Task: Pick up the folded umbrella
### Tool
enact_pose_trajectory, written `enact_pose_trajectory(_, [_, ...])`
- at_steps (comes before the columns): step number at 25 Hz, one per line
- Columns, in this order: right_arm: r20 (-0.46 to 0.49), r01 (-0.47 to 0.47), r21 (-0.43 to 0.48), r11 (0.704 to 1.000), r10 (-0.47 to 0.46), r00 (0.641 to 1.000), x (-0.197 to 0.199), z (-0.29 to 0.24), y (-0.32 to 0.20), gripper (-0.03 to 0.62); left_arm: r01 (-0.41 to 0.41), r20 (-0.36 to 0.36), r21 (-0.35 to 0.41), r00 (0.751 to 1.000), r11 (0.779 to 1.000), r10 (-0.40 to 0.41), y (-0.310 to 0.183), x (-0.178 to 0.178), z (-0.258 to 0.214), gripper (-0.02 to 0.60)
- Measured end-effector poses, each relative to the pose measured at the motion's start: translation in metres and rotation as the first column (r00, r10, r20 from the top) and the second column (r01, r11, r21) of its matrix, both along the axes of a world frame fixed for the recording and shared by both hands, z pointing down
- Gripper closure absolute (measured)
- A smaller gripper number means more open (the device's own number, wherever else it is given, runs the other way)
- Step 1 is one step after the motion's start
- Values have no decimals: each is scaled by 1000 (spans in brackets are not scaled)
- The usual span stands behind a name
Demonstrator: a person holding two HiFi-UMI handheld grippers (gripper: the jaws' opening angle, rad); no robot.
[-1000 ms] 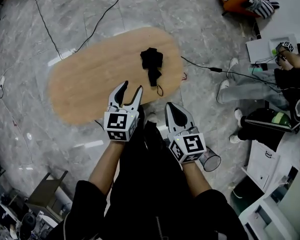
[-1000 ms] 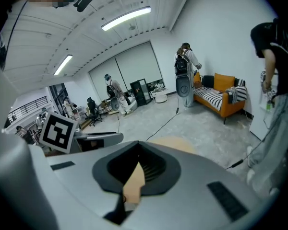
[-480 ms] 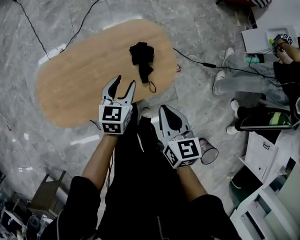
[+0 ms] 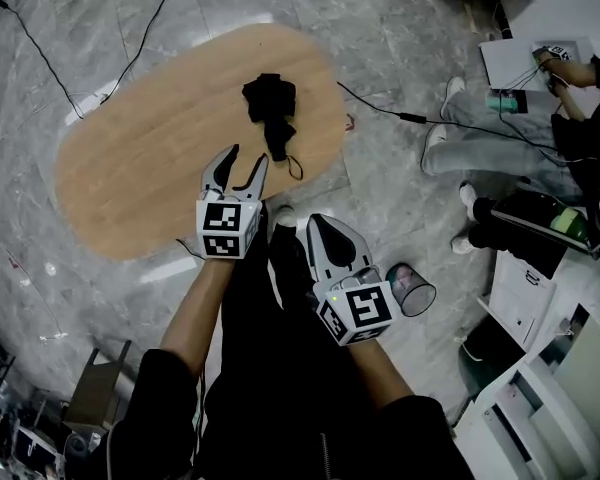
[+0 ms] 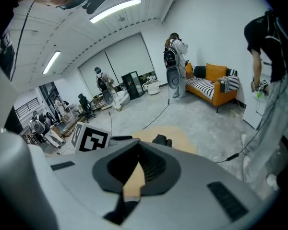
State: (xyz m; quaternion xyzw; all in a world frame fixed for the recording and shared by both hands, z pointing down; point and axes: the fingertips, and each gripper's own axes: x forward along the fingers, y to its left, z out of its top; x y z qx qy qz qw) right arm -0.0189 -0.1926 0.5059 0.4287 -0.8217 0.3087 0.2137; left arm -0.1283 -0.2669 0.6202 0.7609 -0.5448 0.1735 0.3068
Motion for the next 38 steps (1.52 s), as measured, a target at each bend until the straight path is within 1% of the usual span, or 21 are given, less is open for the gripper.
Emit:
enact_pose_trajectory(8, [0,-21,-32,999,21,1000,-2,17,-2,583,-21,-8,-31,1000,999,21,-18,9,33,370])
enact_pose_trajectory(15, [-15,-43,-47,998,42,999,7,30,-5,583,-32,-19,-77,999,997,31,-25,18,67,370])
enact_pose_trajectory(20, [-23,-56,-60,997,54,998,13,40,-6,583,-21,-37,-123,999,992,16,-23,21,96,368])
enact_pose_trajectory(25, [-29,-61,-72,996,59,998,15,49,-6,583,-18,-40,-167,999,986,12,-22,25,120,365])
enact_pose_trajectory(38, [-37,-90,-109,990,86,996,22,65,-5,583,16,-46,-249,999,968,-28,-35,33,166,333])
